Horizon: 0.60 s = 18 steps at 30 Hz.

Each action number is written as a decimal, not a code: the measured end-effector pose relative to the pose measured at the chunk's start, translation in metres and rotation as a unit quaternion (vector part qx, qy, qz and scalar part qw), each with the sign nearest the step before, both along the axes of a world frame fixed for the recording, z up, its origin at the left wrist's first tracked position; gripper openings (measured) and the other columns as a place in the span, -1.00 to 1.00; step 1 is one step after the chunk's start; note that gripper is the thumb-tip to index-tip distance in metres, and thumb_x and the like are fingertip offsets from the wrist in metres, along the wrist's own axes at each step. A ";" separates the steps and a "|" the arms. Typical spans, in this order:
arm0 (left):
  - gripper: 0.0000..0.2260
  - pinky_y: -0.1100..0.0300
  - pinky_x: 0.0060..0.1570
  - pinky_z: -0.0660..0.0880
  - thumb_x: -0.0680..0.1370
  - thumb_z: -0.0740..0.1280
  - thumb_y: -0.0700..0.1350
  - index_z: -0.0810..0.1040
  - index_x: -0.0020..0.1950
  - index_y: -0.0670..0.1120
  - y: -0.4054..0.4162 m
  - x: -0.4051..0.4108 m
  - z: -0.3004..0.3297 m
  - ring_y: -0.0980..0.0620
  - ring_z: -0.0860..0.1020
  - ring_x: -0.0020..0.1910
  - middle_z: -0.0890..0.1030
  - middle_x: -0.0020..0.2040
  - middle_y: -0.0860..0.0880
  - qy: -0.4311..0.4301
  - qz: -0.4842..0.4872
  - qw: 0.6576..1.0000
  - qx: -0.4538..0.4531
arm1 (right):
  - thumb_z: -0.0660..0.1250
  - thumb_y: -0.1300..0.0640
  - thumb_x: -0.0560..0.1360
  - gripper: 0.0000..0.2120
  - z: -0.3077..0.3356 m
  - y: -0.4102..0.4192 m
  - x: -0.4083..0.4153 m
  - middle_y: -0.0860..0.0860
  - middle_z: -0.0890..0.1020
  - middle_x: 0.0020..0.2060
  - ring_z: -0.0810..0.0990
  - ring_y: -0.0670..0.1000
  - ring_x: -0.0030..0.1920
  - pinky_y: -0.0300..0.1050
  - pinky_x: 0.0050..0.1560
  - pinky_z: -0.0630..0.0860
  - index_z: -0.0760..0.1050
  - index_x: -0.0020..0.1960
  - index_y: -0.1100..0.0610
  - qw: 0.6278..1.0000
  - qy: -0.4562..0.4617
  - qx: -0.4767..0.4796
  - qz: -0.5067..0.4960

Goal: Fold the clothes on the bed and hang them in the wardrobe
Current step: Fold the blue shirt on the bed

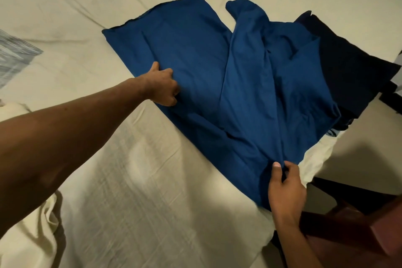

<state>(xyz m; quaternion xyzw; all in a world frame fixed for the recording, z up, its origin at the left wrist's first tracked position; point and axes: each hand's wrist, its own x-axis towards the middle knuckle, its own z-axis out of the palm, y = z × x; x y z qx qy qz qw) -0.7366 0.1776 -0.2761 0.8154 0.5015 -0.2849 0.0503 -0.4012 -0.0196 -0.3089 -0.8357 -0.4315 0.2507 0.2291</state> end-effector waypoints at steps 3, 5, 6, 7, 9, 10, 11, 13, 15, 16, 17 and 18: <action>-0.78 -0.08 0.14 0.23 0.58 0.13 0.08 0.50 -0.01 0.01 0.003 -0.004 0.005 0.00 0.36 0.02 0.45 -0.19 0.00 0.008 -0.026 0.999 0.026 | 0.25 0.08 0.61 -0.64 0.007 0.003 -0.014 0.21 0.48 0.27 0.45 0.25 0.25 0.19 0.16 0.44 0.39 0.35 0.23 0.974 -0.163 0.119 0.105; -0.77 -0.08 0.16 0.22 0.59 0.11 0.07 0.46 0.08 -0.02 0.004 -0.008 0.007 -0.02 0.38 0.02 0.45 -0.19 -0.02 -0.008 -0.029 0.999 0.039 | 0.25 0.09 0.57 -0.62 0.010 0.014 -0.033 0.20 0.48 0.29 0.44 0.23 0.28 0.19 0.23 0.42 0.44 0.32 0.24 0.947 -0.193 0.176 0.187; -0.77 -0.09 0.18 0.22 0.60 0.10 0.06 0.41 0.12 -0.03 0.004 -0.010 0.006 -0.04 0.39 0.03 0.45 -0.18 -0.04 -0.018 -0.031 0.998 0.048 | 0.24 0.09 0.57 -0.64 0.011 0.021 -0.048 0.17 0.51 0.27 0.46 0.21 0.28 0.18 0.25 0.43 0.47 0.30 0.23 0.938 -0.174 0.195 0.227; -0.77 -0.10 0.19 0.23 0.62 0.09 0.05 0.37 0.14 -0.05 0.005 -0.013 0.005 -0.06 0.40 0.04 0.46 -0.17 -0.06 -0.026 -0.037 0.997 0.063 | 0.21 0.08 0.58 -0.66 0.012 0.030 -0.067 0.14 0.54 0.25 0.48 0.19 0.27 0.16 0.26 0.44 0.49 0.28 0.21 0.930 -0.145 0.206 0.268; -0.78 -0.10 0.18 0.23 0.64 0.07 0.04 0.31 0.14 -0.09 0.008 -0.019 0.003 -0.08 0.42 0.03 0.43 -0.18 -0.08 -0.030 -0.069 0.992 0.098 | 0.18 0.03 0.58 -0.64 0.012 0.054 -0.109 0.08 0.57 0.23 0.50 0.14 0.27 0.09 0.27 0.47 0.50 0.30 0.17 0.916 -0.091 0.195 0.340; -0.77 -0.10 0.17 0.24 0.65 0.06 0.05 0.29 0.14 -0.10 0.012 -0.022 0.002 -0.08 0.42 0.02 0.41 -0.19 -0.08 -0.026 -0.089 0.989 0.114 | 0.19 0.01 0.58 -0.62 0.010 0.069 -0.128 0.07 0.56 0.25 0.50 0.11 0.28 0.05 0.26 0.47 0.48 0.32 0.16 0.910 -0.078 0.186 0.362; -0.74 -0.10 0.16 0.25 0.66 0.06 0.08 0.27 0.17 -0.10 0.015 -0.024 0.001 -0.08 0.41 0.03 0.39 -0.19 -0.07 -0.015 -0.106 0.987 0.122 | 0.21 0.01 0.59 -0.60 0.006 0.084 -0.145 0.07 0.55 0.27 0.48 0.10 0.29 0.04 0.24 0.47 0.46 0.36 0.16 0.907 -0.068 0.175 0.376; -0.67 -0.11 0.16 0.25 0.66 0.08 0.17 0.24 0.20 -0.07 0.023 -0.032 0.001 -0.06 0.38 0.05 0.35 -0.20 -0.04 0.003 -0.119 0.985 0.123 | 0.25 -0.01 0.60 -0.54 -0.002 0.118 -0.178 0.09 0.51 0.33 0.46 0.12 0.31 0.07 0.23 0.45 0.38 0.43 0.16 0.902 -0.055 0.130 0.407; -0.69 -0.11 0.15 0.26 0.61 0.13 0.20 0.24 0.14 -0.02 0.030 -0.040 0.001 -0.04 0.35 0.05 0.32 -0.25 -0.01 0.014 -0.125 0.986 0.113 | 0.26 -0.02 0.62 -0.53 -0.010 0.148 -0.200 0.10 0.51 0.33 0.44 0.15 0.30 0.11 0.22 0.43 0.33 0.45 0.16 0.904 -0.041 0.057 0.421; -0.74 -0.10 0.13 0.25 0.59 0.15 0.18 0.26 0.09 0.01 0.033 -0.044 0.002 -0.03 0.34 0.04 0.36 -0.25 -0.01 0.014 -0.128 0.986 0.107 | 0.26 -0.01 0.62 -0.57 -0.012 0.158 -0.205 0.09 0.54 0.29 0.44 0.16 0.27 0.11 0.20 0.44 0.36 0.42 0.15 0.907 -0.041 0.033 0.418; -0.78 -0.09 0.10 0.25 0.56 0.16 0.15 0.28 0.04 0.03 0.038 -0.050 0.002 -0.03 0.33 0.03 0.44 -0.22 0.00 0.022 -0.131 0.986 0.100 | 0.25 0.01 0.63 -0.62 -0.015 0.165 -0.209 0.09 0.57 0.25 0.46 0.15 0.24 0.11 0.17 0.44 0.40 0.39 0.14 0.908 -0.041 0.019 0.416; -0.82 -0.08 0.08 0.25 0.54 0.16 0.13 0.35 0.01 0.04 0.043 -0.059 0.003 -0.01 0.33 0.04 0.51 -0.14 0.02 0.044 -0.135 0.986 0.092 | 0.23 0.03 0.64 -0.67 -0.017 0.170 -0.209 0.09 0.60 0.19 0.47 0.14 0.21 0.09 0.16 0.45 0.44 0.35 0.14 0.909 -0.039 0.011 0.414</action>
